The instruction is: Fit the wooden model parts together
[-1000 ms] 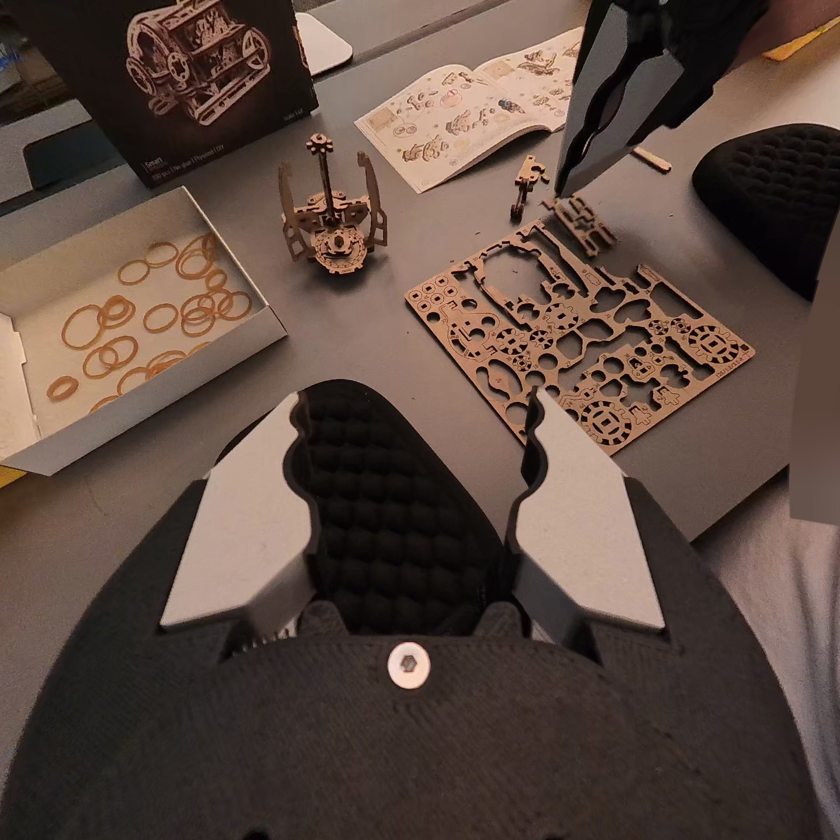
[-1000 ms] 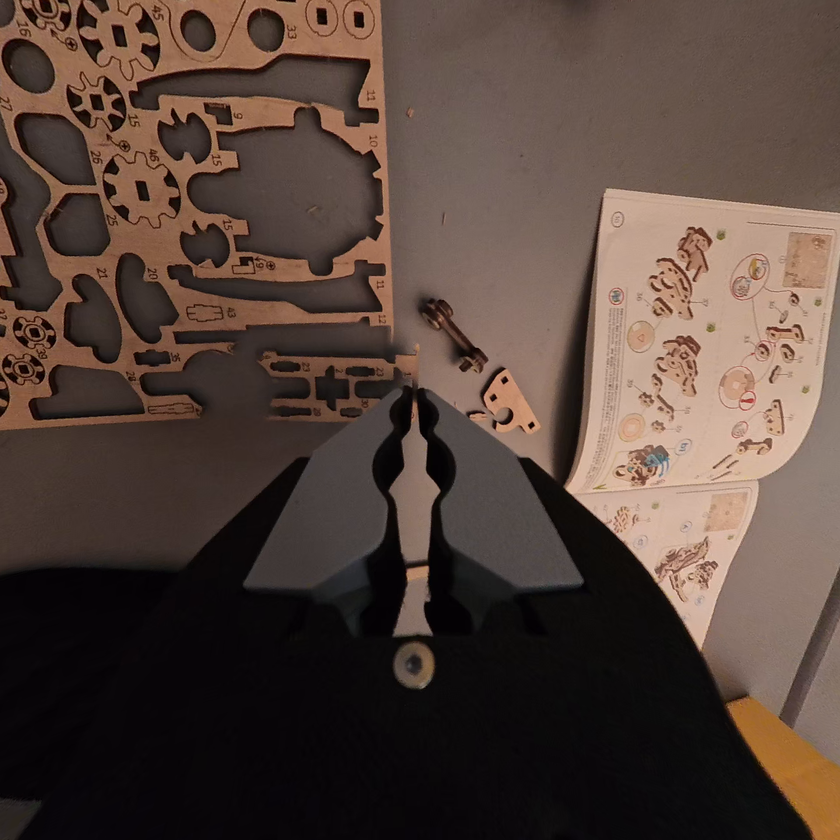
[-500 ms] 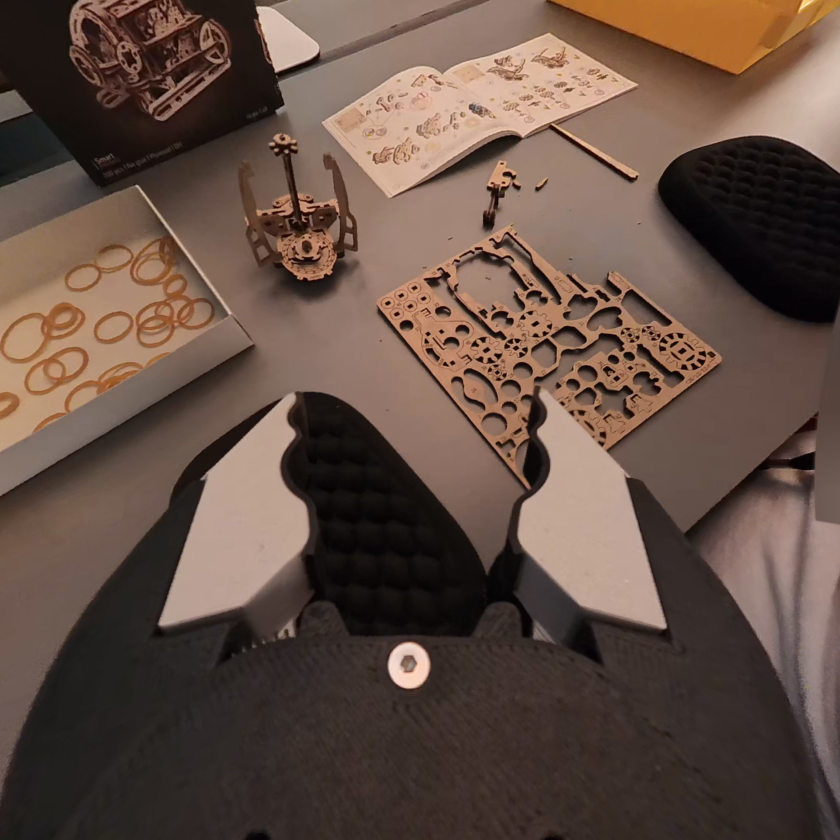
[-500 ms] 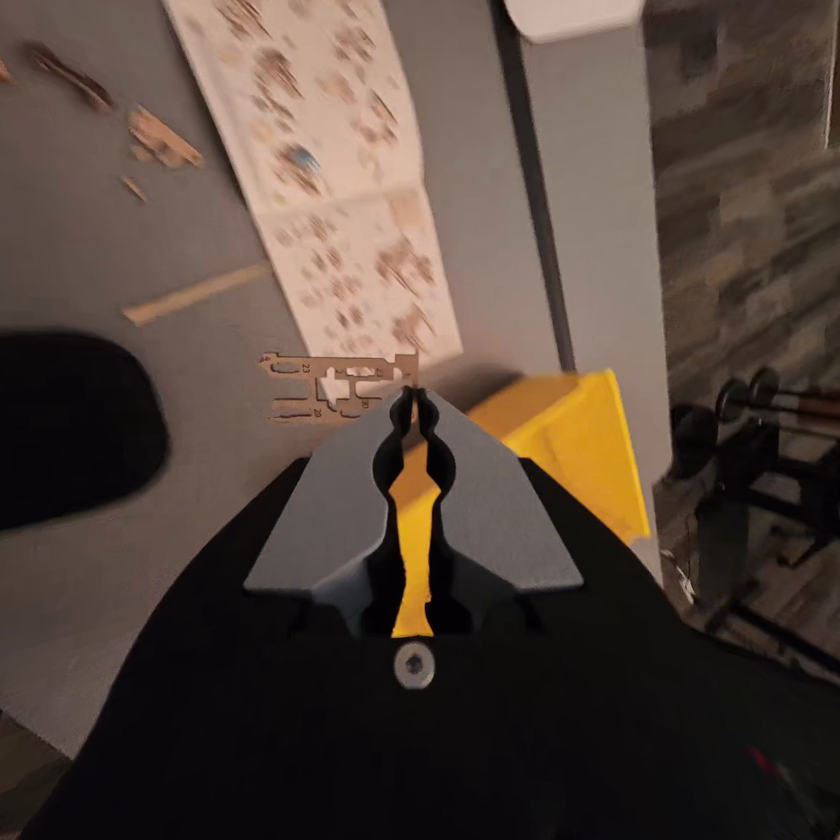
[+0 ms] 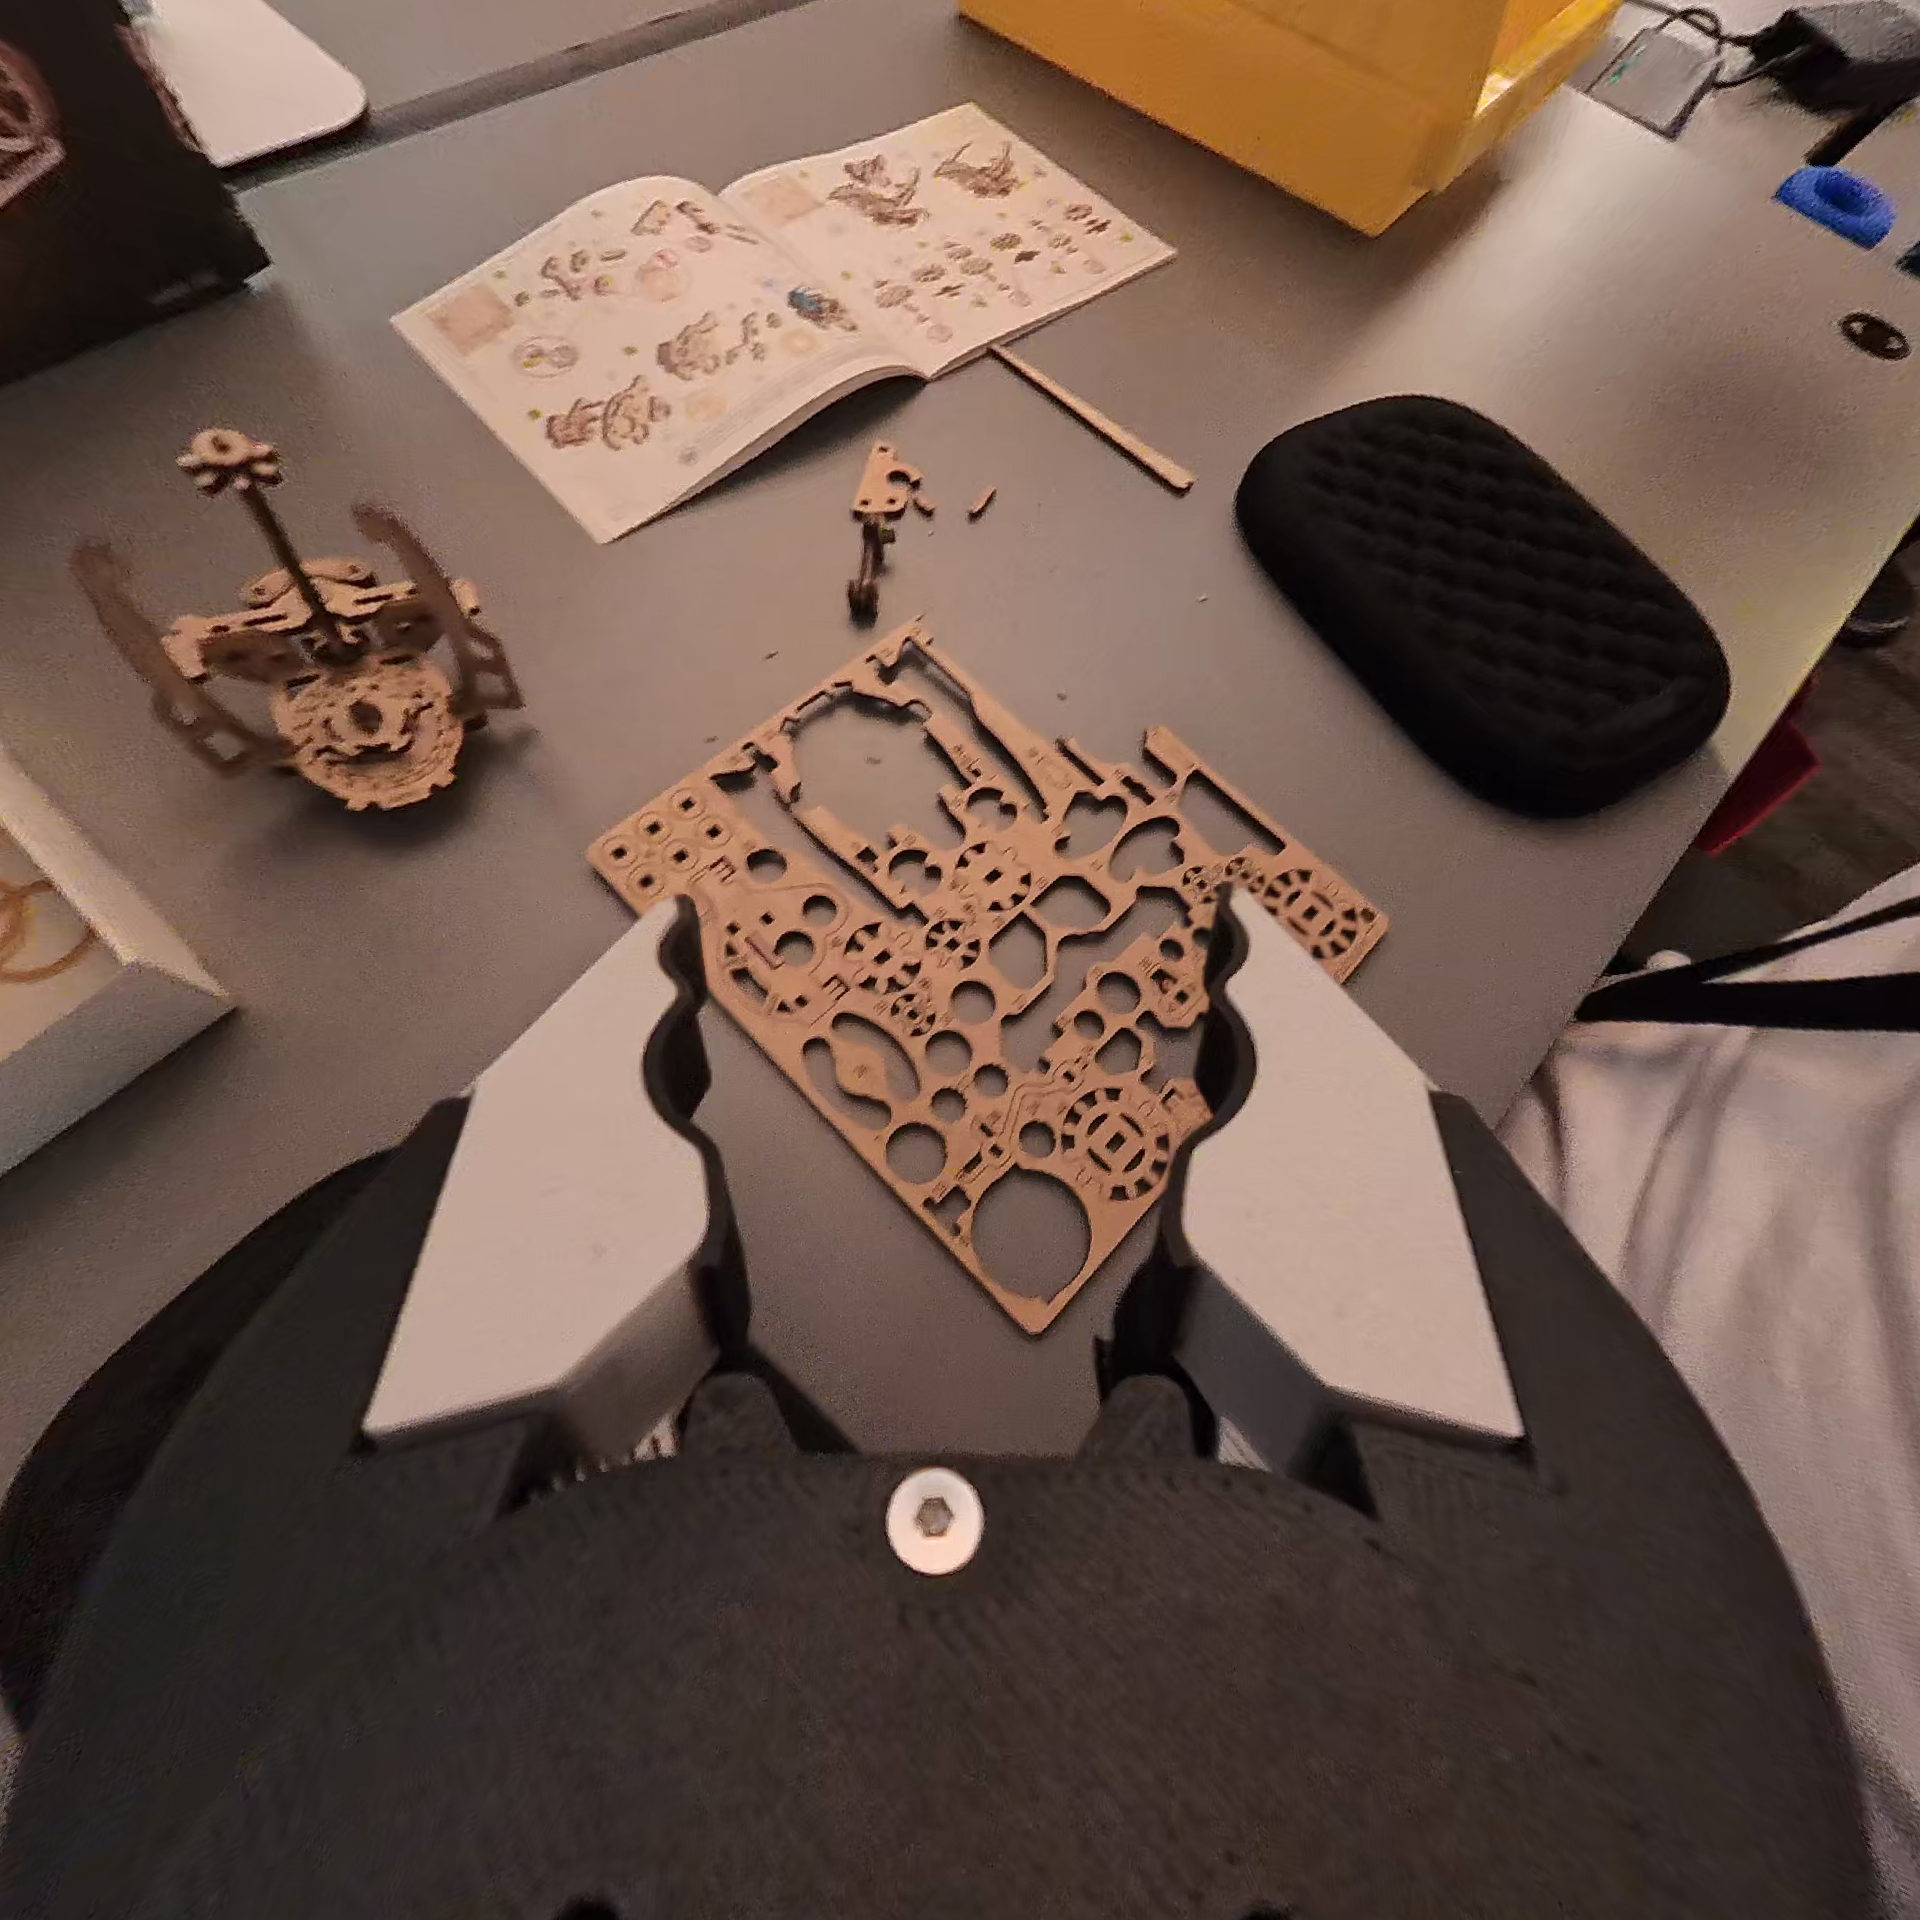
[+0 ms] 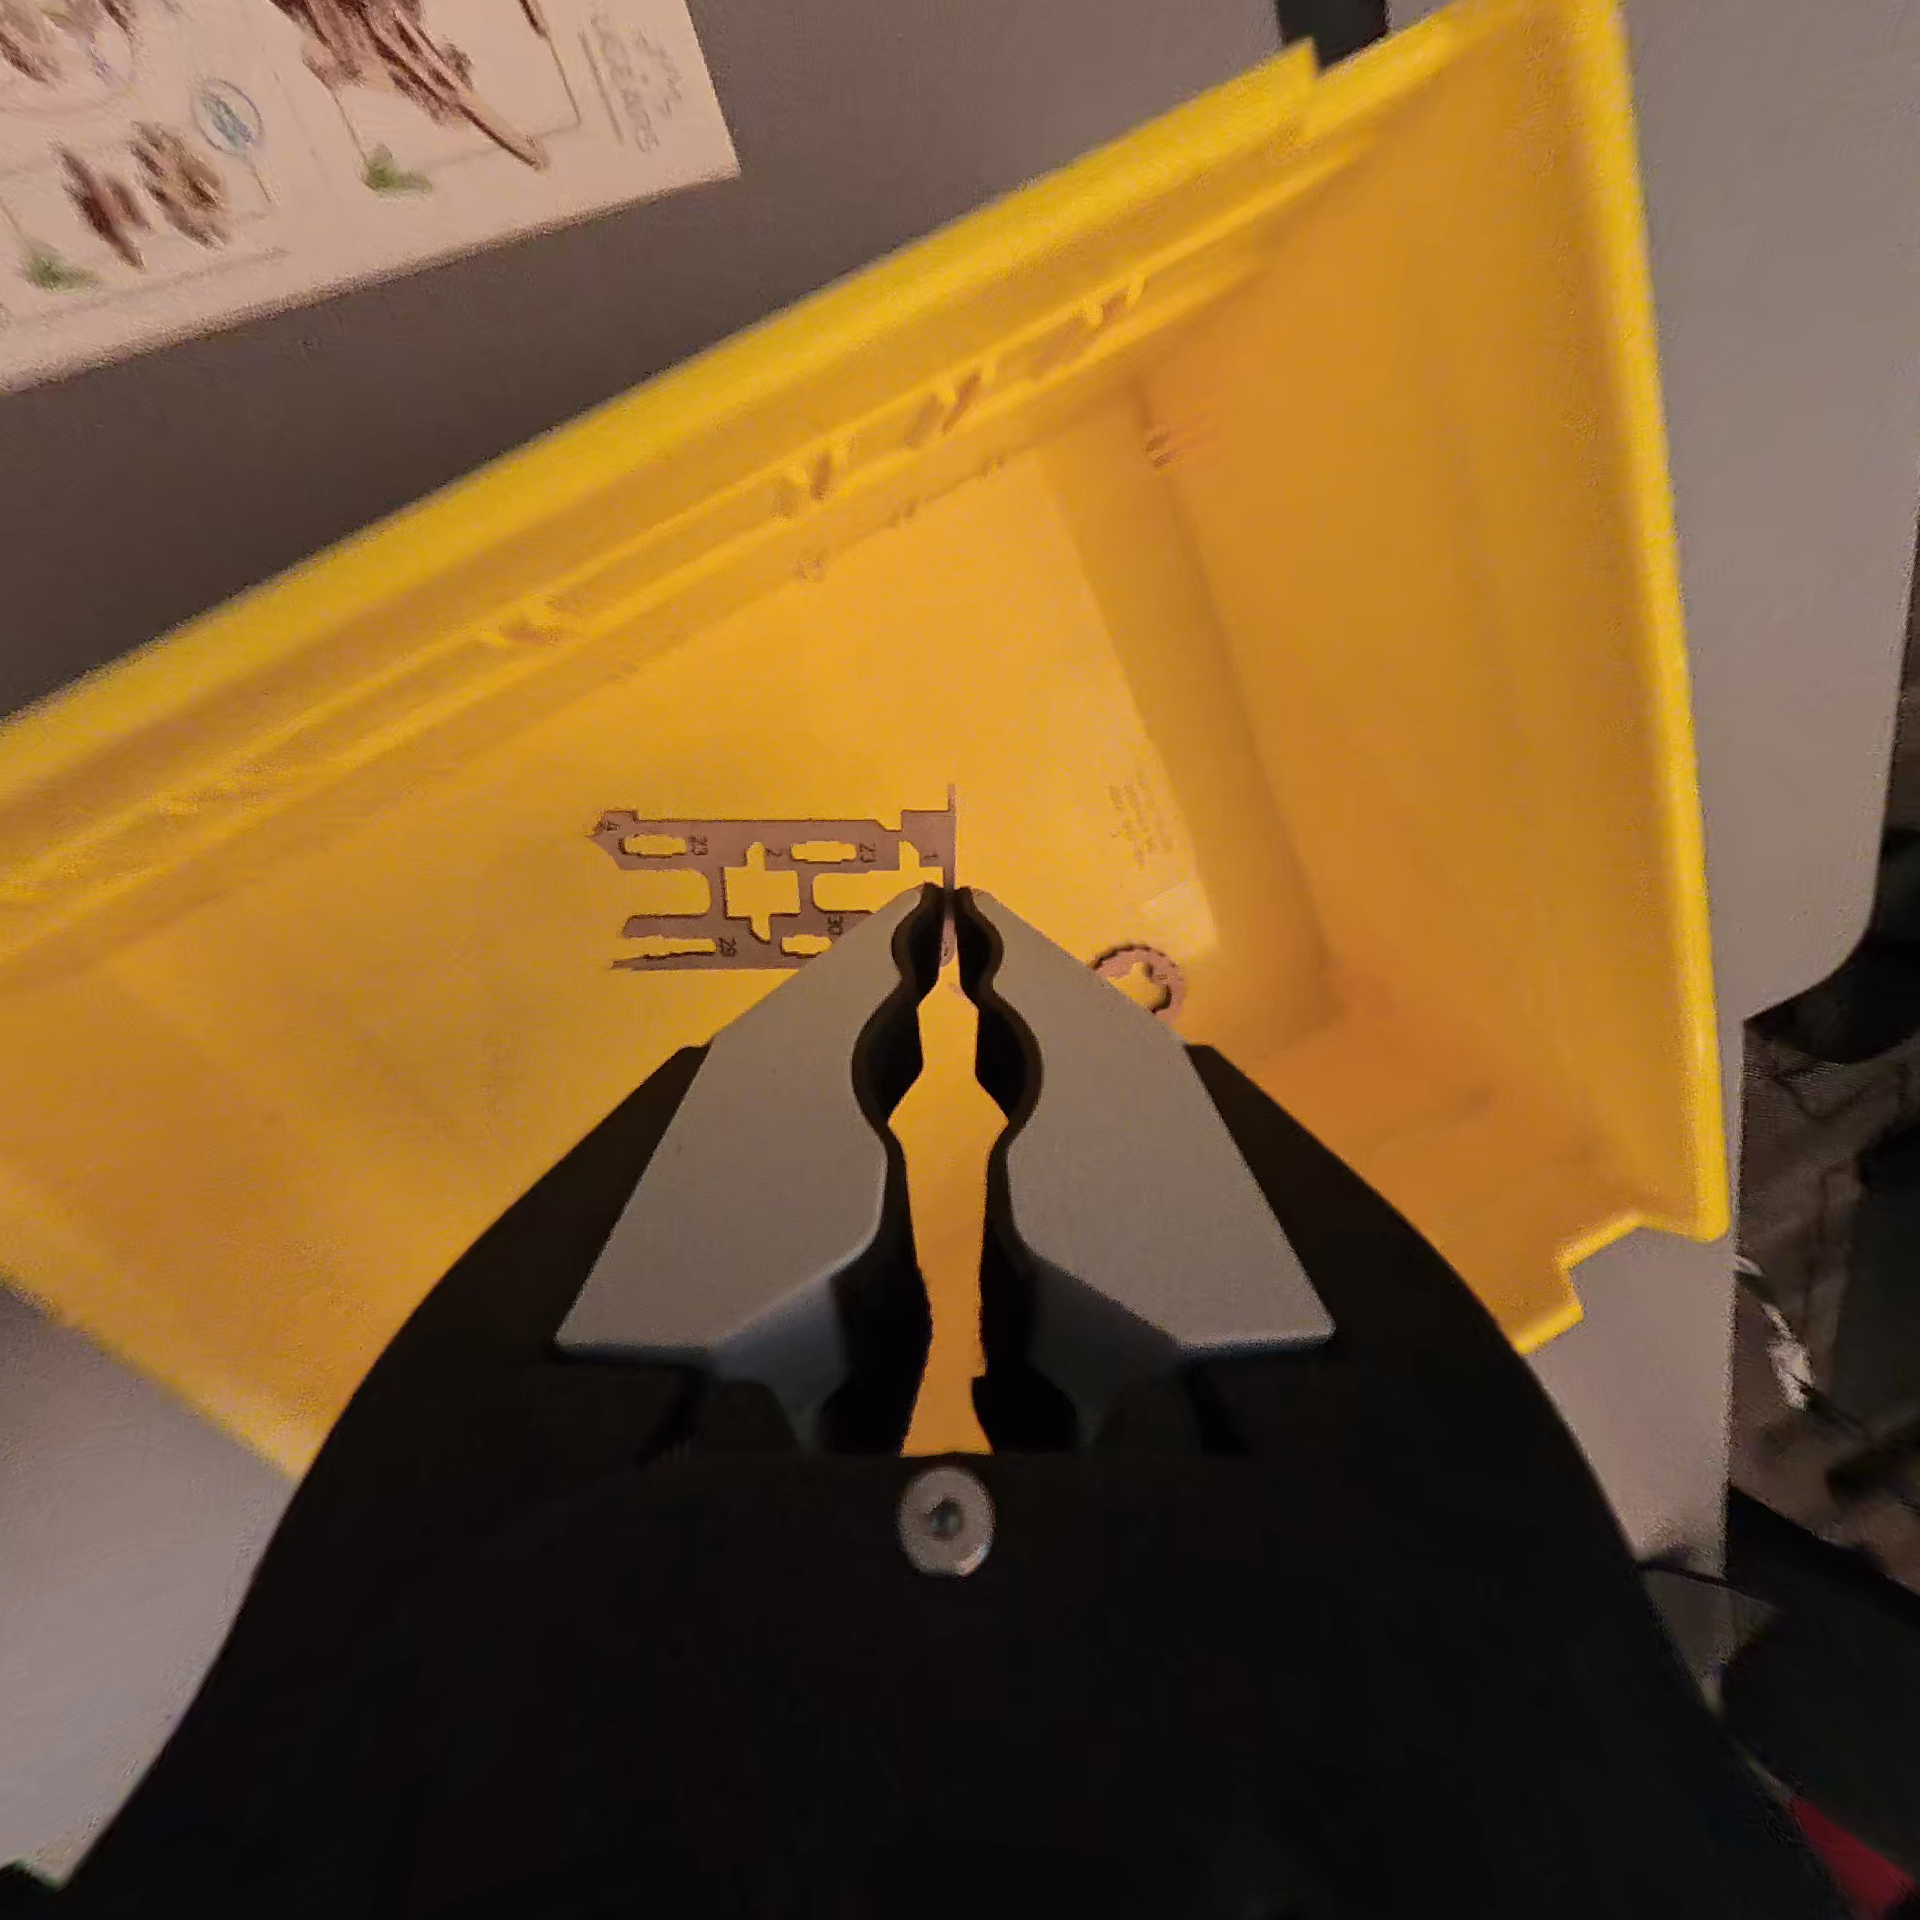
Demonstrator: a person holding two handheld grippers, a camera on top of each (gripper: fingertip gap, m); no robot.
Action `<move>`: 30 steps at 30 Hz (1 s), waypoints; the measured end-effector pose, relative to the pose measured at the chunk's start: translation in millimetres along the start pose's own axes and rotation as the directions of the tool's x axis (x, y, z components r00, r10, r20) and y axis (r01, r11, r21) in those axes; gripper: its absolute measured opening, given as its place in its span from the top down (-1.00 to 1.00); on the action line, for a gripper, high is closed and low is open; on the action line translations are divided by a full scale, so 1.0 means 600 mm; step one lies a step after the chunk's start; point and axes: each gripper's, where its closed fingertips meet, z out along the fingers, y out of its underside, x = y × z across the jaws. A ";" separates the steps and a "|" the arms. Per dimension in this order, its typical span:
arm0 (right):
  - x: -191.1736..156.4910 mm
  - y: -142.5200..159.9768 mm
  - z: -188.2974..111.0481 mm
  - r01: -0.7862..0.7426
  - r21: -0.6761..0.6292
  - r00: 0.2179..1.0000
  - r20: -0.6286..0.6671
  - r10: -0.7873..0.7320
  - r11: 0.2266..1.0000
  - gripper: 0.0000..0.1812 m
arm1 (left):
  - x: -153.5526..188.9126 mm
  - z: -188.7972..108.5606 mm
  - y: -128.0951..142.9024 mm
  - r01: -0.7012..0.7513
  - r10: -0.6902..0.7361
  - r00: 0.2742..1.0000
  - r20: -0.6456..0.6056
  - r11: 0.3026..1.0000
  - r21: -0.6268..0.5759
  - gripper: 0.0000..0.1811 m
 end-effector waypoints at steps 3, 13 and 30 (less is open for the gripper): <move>0.016 0.020 0.040 0.052 -0.071 0.999 -0.013 -0.053 0.996 1.00 | 0.015 0.015 -0.013 0.007 -0.007 0.999 -0.048 1.000 0.001 -0.05; 0.067 0.016 0.012 0.018 -0.019 0.962 -0.273 -0.023 1.000 0.80 | 0.020 0.050 -0.037 -0.001 0.001 0.994 -0.108 1.000 0.000 -0.04; -0.668 -0.357 -0.039 0.081 0.577 0.889 0.326 -0.320 0.813 0.68 | 0.104 0.102 0.083 -0.303 0.242 0.927 -0.288 0.933 -0.192 -0.14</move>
